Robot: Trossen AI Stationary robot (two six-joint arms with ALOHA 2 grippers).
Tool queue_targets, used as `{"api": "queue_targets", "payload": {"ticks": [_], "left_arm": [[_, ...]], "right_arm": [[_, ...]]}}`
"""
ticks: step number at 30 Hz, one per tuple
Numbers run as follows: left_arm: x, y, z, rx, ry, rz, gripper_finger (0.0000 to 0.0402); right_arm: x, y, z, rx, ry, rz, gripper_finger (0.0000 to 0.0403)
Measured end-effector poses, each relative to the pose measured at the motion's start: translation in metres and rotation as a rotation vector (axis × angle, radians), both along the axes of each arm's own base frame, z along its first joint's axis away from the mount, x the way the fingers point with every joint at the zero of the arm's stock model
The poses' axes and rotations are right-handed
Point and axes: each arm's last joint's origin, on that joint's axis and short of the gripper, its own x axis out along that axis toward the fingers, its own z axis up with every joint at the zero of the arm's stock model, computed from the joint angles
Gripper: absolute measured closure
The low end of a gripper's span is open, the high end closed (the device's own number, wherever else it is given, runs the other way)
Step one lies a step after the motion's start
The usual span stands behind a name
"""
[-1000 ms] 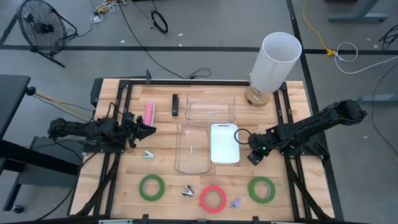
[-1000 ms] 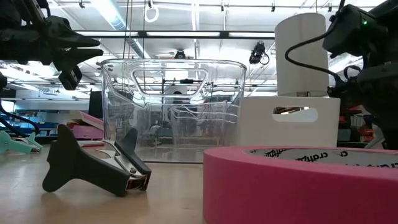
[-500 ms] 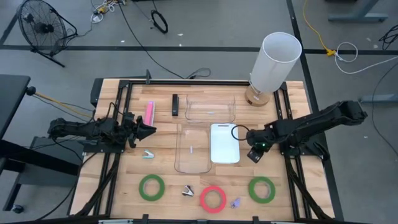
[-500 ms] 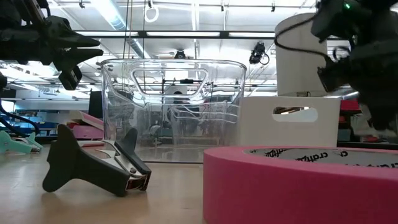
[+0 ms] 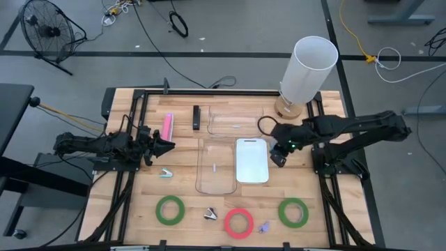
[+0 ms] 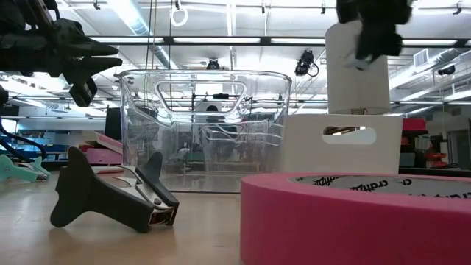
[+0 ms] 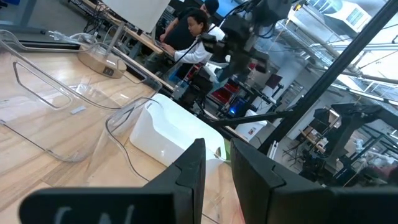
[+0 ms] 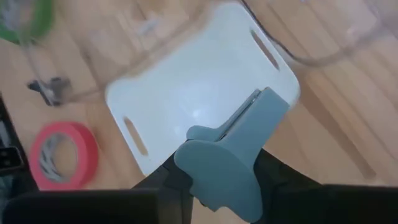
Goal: Pick and place Stapler, Stapler remover, tape
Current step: Put the light blue staple remover into the white bin
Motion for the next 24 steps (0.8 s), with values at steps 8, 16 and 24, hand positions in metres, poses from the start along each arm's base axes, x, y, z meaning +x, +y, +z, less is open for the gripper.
{"api": "queue_targets", "payload": {"ticks": [8, 16, 24], "left_arm": [[0.000, 0.000, 0.000, 0.000, 0.001, 0.003, 0.0323], [0.000, 0.000, 0.000, 0.001, 0.001, 0.004, 0.0323], [0.000, 0.000, 0.000, 0.002, 0.001, 0.004, 0.0323]], "right_arm": [[0.053, 0.009, -0.030, 0.013, -0.016, 0.171, 0.0308], [0.073, 0.019, -0.060, 0.034, 0.081, 0.239, 0.0308], [0.073, 0.024, -0.061, 0.040, 0.079, 0.244, 0.0308]]}}
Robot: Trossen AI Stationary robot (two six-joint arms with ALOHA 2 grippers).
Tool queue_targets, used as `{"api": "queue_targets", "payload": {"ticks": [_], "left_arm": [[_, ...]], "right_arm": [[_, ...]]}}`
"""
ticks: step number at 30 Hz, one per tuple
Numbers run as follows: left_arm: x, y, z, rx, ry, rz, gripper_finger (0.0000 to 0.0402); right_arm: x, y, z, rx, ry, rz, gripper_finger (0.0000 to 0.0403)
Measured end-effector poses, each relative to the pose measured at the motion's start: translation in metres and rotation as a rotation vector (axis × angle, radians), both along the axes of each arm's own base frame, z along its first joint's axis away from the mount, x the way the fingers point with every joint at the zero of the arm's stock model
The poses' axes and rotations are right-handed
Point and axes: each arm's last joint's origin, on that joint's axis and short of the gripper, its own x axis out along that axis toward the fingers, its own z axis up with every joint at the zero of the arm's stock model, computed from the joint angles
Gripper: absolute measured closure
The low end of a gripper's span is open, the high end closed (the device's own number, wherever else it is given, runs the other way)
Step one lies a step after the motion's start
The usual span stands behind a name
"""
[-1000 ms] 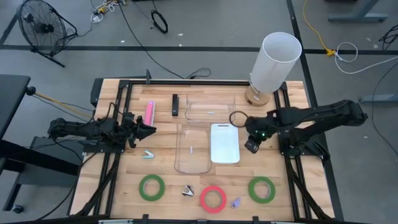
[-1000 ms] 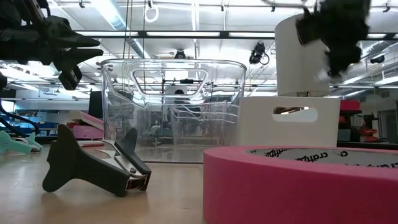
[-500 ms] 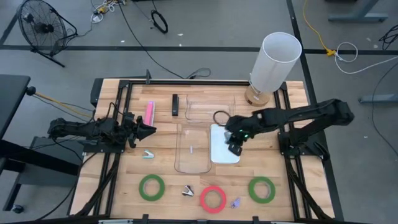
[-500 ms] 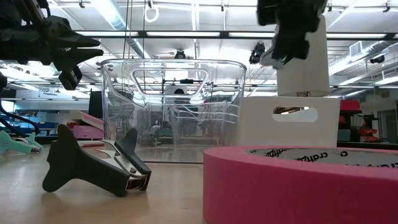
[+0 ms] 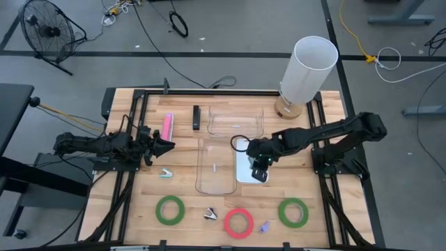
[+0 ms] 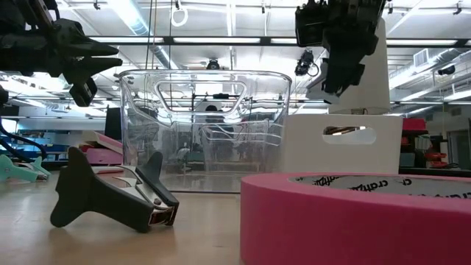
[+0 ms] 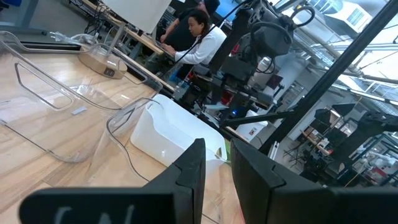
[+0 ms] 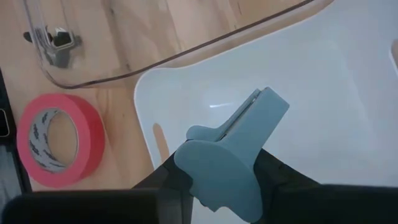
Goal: Pick and place Stapler, Stapler remover, tape
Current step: Put the light blue staple remover into the white bin, then put the right green tape into the top transparent bin
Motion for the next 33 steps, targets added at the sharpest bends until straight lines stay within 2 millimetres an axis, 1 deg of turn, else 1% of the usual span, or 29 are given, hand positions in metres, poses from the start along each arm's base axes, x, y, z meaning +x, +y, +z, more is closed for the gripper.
{"api": "queue_targets", "payload": {"ticks": [6, 7, 8, 12, 14, 16, 18, 22, 26, 30, 33], "left_arm": [[0.000, 0.000, 0.000, 0.000, 0.000, 0.000, 0.0323], [0.000, 0.000, 0.000, 0.000, 0.000, 0.000, 0.0323], [0.000, 0.000, 0.000, 0.000, 0.000, 0.000, 0.0323], [0.000, 0.000, 0.000, 0.000, 0.000, 0.000, 0.0323], [0.000, 0.000, 0.000, 0.000, 0.000, 0.000, 0.0323], [0.000, 0.000, 0.000, -0.001, 0.000, 0.000, 0.0323], [0.000, 0.000, 0.000, -0.001, 0.000, 0.000, 0.0323], [0.000, 0.000, 0.000, -0.001, 0.000, 0.000, 0.0323], [0.000, 0.000, 0.000, -0.001, 0.000, 0.000, 0.0323], [0.000, 0.000, 0.000, -0.001, 0.000, 0.000, 0.0323], [0.000, 0.000, 0.000, -0.001, 0.000, -0.003, 0.0323]], "right_arm": [[0.000, 0.000, 0.000, -0.010, -0.002, -0.005, 0.0308], [0.000, 0.000, 0.000, -0.009, -0.004, -0.005, 0.0304], [0.001, 0.000, 0.000, -0.009, -0.008, -0.005, 0.0288], [0.002, 0.000, 0.001, -0.008, -0.022, -0.009, 0.0189], [0.003, -0.001, 0.001, -0.025, -0.033, -0.014, 0.0149], [0.003, -0.001, 0.001, -0.043, -0.038, -0.024, 0.0121], [0.003, -0.002, 0.001, -0.062, -0.041, -0.032, 0.0107], [0.003, -0.002, 0.001, -0.064, -0.038, -0.030, 0.0102], [0.001, 0.001, 0.001, 0.003, -0.010, -0.003, 0.0120], [-0.013, 0.008, -0.004, 0.093, 0.152, -0.054, 0.0142], [-0.026, 0.021, -0.007, 0.123, 0.286, -0.112, 0.0156]]}}
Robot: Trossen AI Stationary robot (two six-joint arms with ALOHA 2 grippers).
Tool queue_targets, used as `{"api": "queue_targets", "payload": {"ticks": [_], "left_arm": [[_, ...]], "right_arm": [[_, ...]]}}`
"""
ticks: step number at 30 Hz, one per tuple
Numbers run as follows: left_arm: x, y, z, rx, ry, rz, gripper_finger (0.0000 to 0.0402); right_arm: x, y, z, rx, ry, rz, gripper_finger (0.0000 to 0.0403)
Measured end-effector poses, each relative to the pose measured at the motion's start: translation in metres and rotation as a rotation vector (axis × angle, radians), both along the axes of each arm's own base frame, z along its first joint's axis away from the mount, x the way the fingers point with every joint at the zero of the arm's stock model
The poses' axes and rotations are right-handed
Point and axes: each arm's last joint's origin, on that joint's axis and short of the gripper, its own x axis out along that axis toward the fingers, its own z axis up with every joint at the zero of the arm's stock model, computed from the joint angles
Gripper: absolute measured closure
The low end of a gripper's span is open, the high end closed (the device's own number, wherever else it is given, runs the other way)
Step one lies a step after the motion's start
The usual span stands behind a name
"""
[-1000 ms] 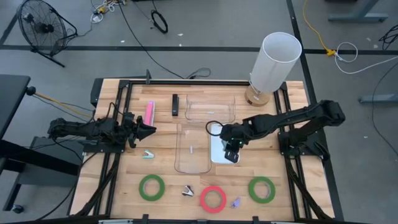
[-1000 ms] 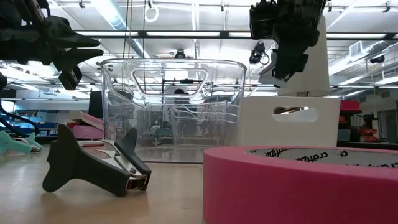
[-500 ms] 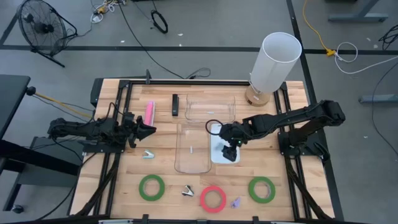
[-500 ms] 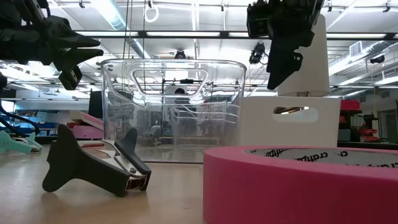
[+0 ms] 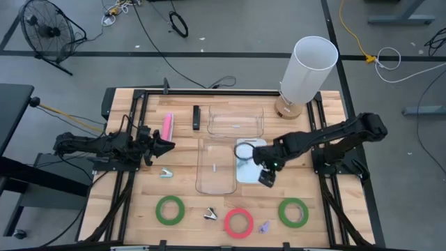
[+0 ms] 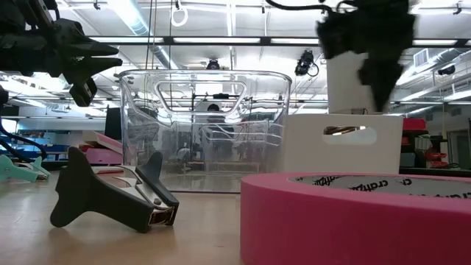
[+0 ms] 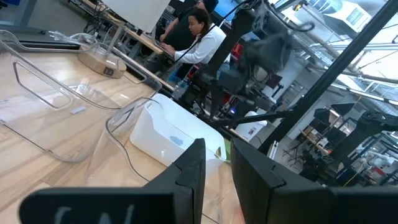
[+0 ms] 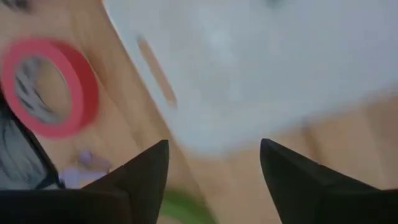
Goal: Pick and place Stapler, Stapler remover, tape
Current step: Put the right green tape into the top transparent bin
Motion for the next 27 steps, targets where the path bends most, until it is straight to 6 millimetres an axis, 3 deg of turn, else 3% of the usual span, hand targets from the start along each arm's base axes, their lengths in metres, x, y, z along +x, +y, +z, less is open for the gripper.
{"api": "queue_targets", "payload": {"ticks": [4, 14, 20, 27], "left_arm": [[0.000, 0.000, 0.000, 0.000, 0.001, -0.001, 0.0323], [0.000, 0.000, 0.000, -0.001, 0.000, -0.001, 0.0323], [0.000, 0.000, 0.000, -0.001, 0.000, -0.001, 0.0323], [0.000, 0.000, 0.000, -0.001, 0.000, -0.001, 0.0323]], "right_arm": [[-0.013, 0.025, -0.001, 0.005, 0.093, -0.054, 0.0170], [-0.048, 0.089, -0.002, -0.074, 0.121, -0.169, 0.0179], [-0.071, 0.111, -0.007, -0.163, 0.082, -0.257, 0.0179], [-0.092, 0.124, -0.028, -0.155, 0.105, -0.333, 0.0179]]}}
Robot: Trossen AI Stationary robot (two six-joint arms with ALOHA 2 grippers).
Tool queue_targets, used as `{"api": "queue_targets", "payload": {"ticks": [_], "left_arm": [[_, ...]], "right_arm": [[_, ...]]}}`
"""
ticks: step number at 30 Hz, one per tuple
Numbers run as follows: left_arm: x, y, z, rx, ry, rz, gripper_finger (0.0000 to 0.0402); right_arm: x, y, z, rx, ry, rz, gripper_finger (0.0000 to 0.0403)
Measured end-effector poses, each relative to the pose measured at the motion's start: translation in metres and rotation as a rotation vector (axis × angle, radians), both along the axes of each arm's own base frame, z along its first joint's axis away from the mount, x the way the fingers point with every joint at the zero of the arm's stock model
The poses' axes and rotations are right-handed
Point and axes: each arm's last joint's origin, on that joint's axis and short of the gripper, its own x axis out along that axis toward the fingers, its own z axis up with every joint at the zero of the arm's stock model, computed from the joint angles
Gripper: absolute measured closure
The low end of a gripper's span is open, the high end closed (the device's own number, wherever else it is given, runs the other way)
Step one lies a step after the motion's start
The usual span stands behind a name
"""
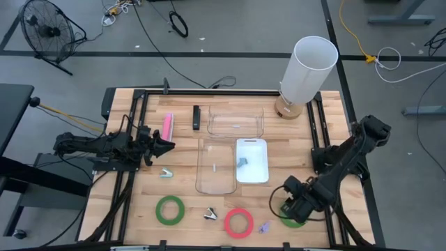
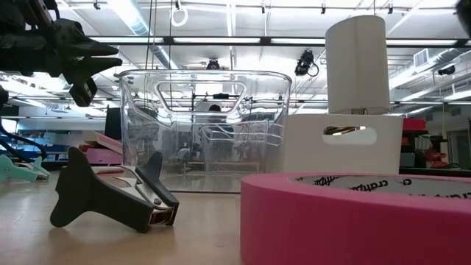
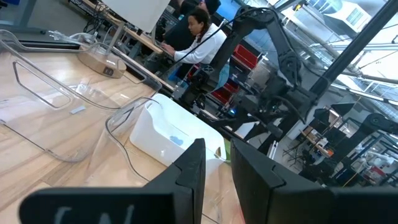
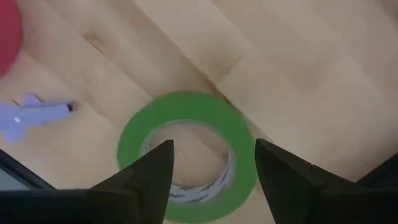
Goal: Pick and place Stapler, Stapler remover, tape
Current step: Put the right green tape into the top transparent bin
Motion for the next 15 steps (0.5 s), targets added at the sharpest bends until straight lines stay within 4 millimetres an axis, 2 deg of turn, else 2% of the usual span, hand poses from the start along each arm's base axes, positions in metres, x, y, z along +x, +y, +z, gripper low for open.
{"api": "queue_targets", "payload": {"ticks": [11, 15], "left_arm": [[0.000, 0.000, 0.000, 0.000, 0.000, 0.000, 0.0323], [0.000, 0.000, 0.000, 0.000, 0.000, 0.000, 0.0323]], "right_arm": [[-0.010, -0.006, -0.043, 0.039, -0.023, -0.044, 0.0179], [-0.014, -0.009, -0.052, 0.067, 0.003, -0.040, 0.0179]]}}
